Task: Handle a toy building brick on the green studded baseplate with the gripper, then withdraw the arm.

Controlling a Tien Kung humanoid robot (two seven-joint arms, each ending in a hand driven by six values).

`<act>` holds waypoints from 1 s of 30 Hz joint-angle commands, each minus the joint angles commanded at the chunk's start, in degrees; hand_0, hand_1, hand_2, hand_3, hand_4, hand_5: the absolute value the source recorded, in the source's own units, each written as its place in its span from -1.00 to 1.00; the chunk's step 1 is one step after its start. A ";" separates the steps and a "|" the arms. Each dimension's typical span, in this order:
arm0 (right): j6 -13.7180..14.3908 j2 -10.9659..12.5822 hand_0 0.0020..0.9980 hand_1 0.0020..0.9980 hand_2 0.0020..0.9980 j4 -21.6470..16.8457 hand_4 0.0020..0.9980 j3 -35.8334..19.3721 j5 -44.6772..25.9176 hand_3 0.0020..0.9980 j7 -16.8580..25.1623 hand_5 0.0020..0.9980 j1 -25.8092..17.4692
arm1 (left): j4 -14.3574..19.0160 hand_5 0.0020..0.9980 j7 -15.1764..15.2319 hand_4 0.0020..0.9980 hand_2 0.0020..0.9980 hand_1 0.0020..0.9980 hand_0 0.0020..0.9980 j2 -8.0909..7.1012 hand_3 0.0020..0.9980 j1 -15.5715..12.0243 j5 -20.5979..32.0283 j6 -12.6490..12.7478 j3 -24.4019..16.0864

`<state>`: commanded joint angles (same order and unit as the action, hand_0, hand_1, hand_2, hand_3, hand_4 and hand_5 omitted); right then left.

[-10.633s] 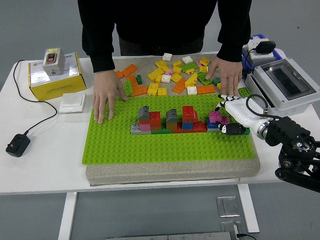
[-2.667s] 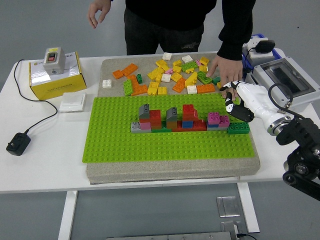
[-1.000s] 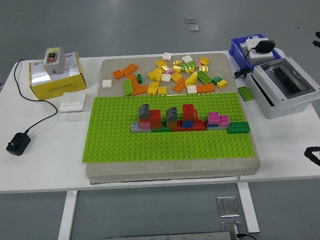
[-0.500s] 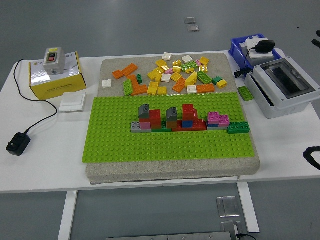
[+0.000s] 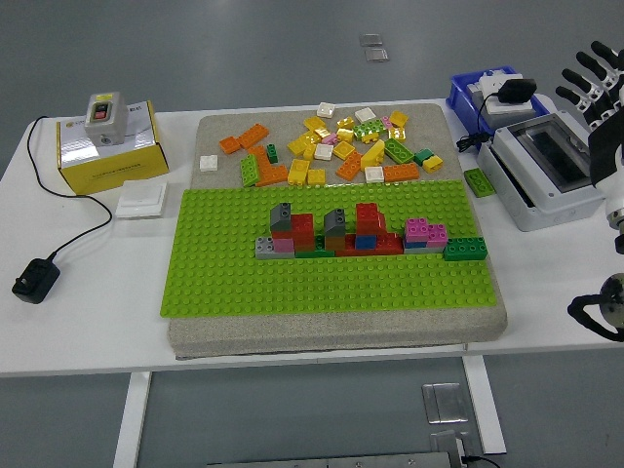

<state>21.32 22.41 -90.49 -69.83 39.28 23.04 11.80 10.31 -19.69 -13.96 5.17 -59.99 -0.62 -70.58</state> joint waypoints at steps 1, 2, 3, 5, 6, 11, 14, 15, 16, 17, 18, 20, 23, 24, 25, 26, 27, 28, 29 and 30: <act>0.01 -0.01 0.45 0.49 0.61 0.10 0.23 0.16 -0.06 0.57 0.06 0.63 0.07 | 0.00 0.27 0.11 -0.55 0.19 0.28 0.37 0.01 0.31 0.05 -0.09 -0.23 -0.24; 0.00 -0.01 0.45 0.49 0.61 0.20 0.23 0.24 -0.11 0.57 0.09 0.63 0.10 | 0.00 0.27 0.17 -0.55 0.19 0.28 0.37 0.02 0.31 0.08 -0.13 -0.35 -0.36; -0.02 -0.01 0.45 0.48 0.63 0.40 0.24 0.31 -0.14 0.58 0.11 0.64 0.15 | 0.00 0.27 0.21 -0.55 0.19 0.27 0.37 0.04 0.31 0.12 -0.24 -0.45 -0.52; -0.13 -0.11 0.45 0.48 0.63 1.46 0.24 0.44 -0.52 0.58 0.22 0.64 0.35 | 0.00 0.27 0.24 -0.55 0.19 0.27 0.37 0.10 0.31 0.20 -0.41 -0.56 -0.71; -0.27 -0.17 0.45 0.48 0.63 2.13 0.24 0.38 -0.87 0.58 0.34 0.64 0.36 | 0.00 0.27 0.26 -0.55 0.19 0.27 0.37 0.17 0.31 0.28 -0.41 -0.58 -0.74; -0.48 -0.27 0.44 0.48 0.63 3.67 0.24 0.06 -1.08 0.58 0.46 0.65 0.25 | 0.00 0.26 0.36 -0.55 0.19 0.28 0.37 0.33 0.31 0.55 -0.22 -0.58 -0.76; -0.38 -0.28 0.44 0.48 0.63 3.74 0.24 0.12 -0.19 0.58 -0.01 0.65 0.49 | 0.00 0.26 0.50 -0.55 0.19 0.28 0.37 0.34 0.31 0.57 -0.04 -0.59 -0.96; -0.23 -0.28 0.43 0.48 0.63 3.52 0.23 0.19 0.64 0.58 -0.45 0.65 0.59 | 0.00 0.26 0.54 -0.55 0.19 0.27 0.37 0.34 0.31 0.55 0.04 -0.62 -1.01; 0.02 -0.30 0.43 0.48 0.63 3.14 0.23 0.26 1.69 0.58 -1.11 0.65 0.71 | 0.00 0.26 0.58 -0.55 0.19 0.27 0.37 0.33 0.31 0.53 0.10 -0.64 -1.10; 0.25 -0.31 0.43 0.48 0.63 2.77 0.23 0.32 2.72 0.58 -1.74 0.65 0.79 | 0.00 0.26 0.61 -0.55 0.19 0.27 0.37 0.32 0.31 0.53 0.12 -0.64 -1.18; 0.41 -0.30 0.43 0.48 0.63 2.48 0.23 0.36 3.54 0.58 -2.21 0.65 0.84 | 0.00 0.26 0.64 -0.55 0.19 0.27 0.37 0.30 0.31 0.55 0.14 -0.64 -1.21; 0.73 -0.22 0.43 0.48 0.63 1.75 0.23 0.44 5.45 0.58 -3.22 0.65 0.83 | 0.00 0.26 0.72 -0.55 0.19 0.27 0.37 0.27 0.31 0.64 0.24 -0.64 -1.23; 1.06 -0.04 0.43 0.47 0.63 0.91 0.23 0.25 7.18 0.58 -4.12 0.64 0.64 | 0.00 0.26 0.79 -0.55 0.19 0.27 0.37 0.23 0.32 0.73 0.46 -0.63 -1.17; 1.13 -0.01 0.43 0.47 0.63 0.72 0.23 0.14 7.52 0.58 -4.28 0.64 0.58 | 0.00 0.26 0.80 -0.55 0.19 0.27 0.37 0.22 0.32 0.72 0.51 -0.64 -1.16; 1.23 0.04 0.43 0.47 0.63 0.51 0.23 -0.05 7.87 0.58 -4.44 0.64 0.59 | 0.00 0.26 0.84 -0.55 0.19 0.27 0.37 0.20 0.32 0.68 0.66 -0.71 -1.13; 1.29 0.07 0.43 0.47 0.63 0.38 0.23 -0.17 8.09 0.58 -4.54 0.64 0.59 | 0.00 0.26 0.87 -0.55 0.19 0.27 0.37 0.19 0.32 0.65 0.76 -0.76 -1.10; 1.35 0.14 0.49 0.50 0.68 0.24 0.22 -0.46 8.37 0.60 -4.67 0.63 0.67 | 0.00 0.26 0.89 -0.55 0.20 0.27 0.37 0.18 0.33 0.61 0.86 -0.80 -1.11; 1.38 0.18 0.49 0.50 0.68 0.17 0.22 -0.61 8.47 0.60 -4.72 0.63 0.70 | 0.00 0.26 0.89 -0.55 0.20 0.27 0.37 0.17 0.33 0.60 0.92 -0.82 -1.10; 1.42 0.24 0.49 0.50 0.68 0.09 0.22 -0.83 8.60 0.60 -4.77 0.63 0.75 | 0.00 0.26 0.91 -0.55 0.20 0.27 0.37 0.16 0.33 0.59 1.00 -0.84 -1.09; 1.43 0.33 0.49 0.50 0.68 0.00 0.22 -1.13 8.63 0.60 -4.78 0.63 0.75 | 0.00 0.26 0.91 -0.55 0.20 0.27 0.37 0.12 0.33 0.58 1.07 -0.85 -1.09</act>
<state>22.74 22.74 -90.49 -70.96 47.91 18.26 12.55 10.31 -18.78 -13.85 5.75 -58.92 -1.47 -71.68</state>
